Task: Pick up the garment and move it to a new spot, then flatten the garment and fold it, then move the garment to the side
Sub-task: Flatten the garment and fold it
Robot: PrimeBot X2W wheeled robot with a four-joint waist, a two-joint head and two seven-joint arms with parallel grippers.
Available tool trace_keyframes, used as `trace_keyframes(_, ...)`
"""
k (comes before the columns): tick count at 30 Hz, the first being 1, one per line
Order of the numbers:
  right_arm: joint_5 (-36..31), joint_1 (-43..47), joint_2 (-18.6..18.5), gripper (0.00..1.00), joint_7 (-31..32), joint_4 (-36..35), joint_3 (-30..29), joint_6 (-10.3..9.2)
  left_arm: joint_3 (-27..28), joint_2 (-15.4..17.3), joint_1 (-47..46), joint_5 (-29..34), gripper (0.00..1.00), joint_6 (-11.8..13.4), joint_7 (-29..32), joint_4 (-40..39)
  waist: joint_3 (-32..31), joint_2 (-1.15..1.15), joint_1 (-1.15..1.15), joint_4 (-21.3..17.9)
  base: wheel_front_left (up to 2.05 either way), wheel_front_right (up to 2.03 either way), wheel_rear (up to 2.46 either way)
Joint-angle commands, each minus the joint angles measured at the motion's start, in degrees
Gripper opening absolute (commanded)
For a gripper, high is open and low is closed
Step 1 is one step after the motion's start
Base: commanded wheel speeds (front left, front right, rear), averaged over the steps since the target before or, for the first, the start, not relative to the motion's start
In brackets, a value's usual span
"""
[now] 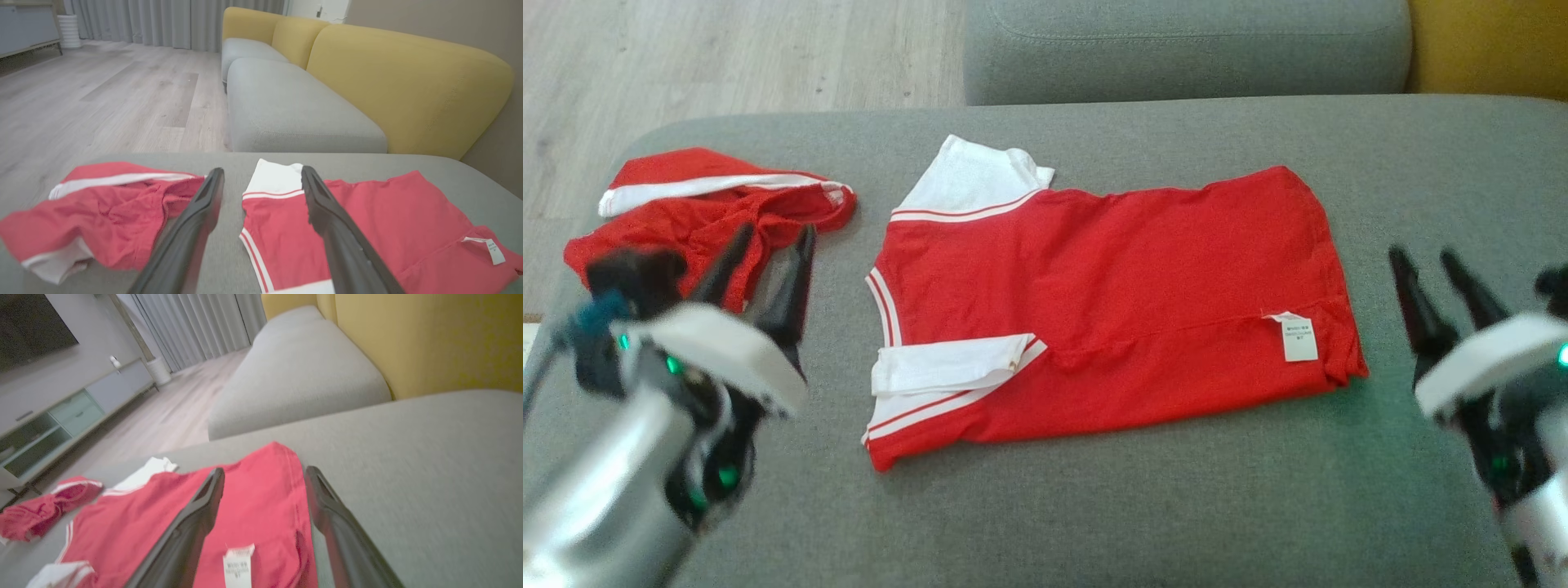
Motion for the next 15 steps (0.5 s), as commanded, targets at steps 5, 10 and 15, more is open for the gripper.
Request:
trace_keyframes(5,-5.4,4.9,0.9,1.0,1.5,-0.9,-2.2,-0.04,2.8,1.5,7.7,0.5,1.0,6.1,-3.3,-6.6,0.7,0.0,0.0,-0.3,0.0,0.0,0.0)
trace_keyframes(10,-8.5,5.5,2.5,1.0,5.9,-0.3,-2.7,-0.04,0.3,-1.0,12.6,1.0,1.0,8.8,-3.5,-8.2,2.0,0.0,0.0,-0.4,0.0,0.0,0.0)
trace_keyframes(15,-10.4,5.1,3.3,1.0,10.0,1.1,-3.0,-0.04,-2.4,-3.3,13.1,0.1,1.0,8.2,-0.6,-4.7,3.4,0.0,0.0,0.4,0.0,0.0,0.0)
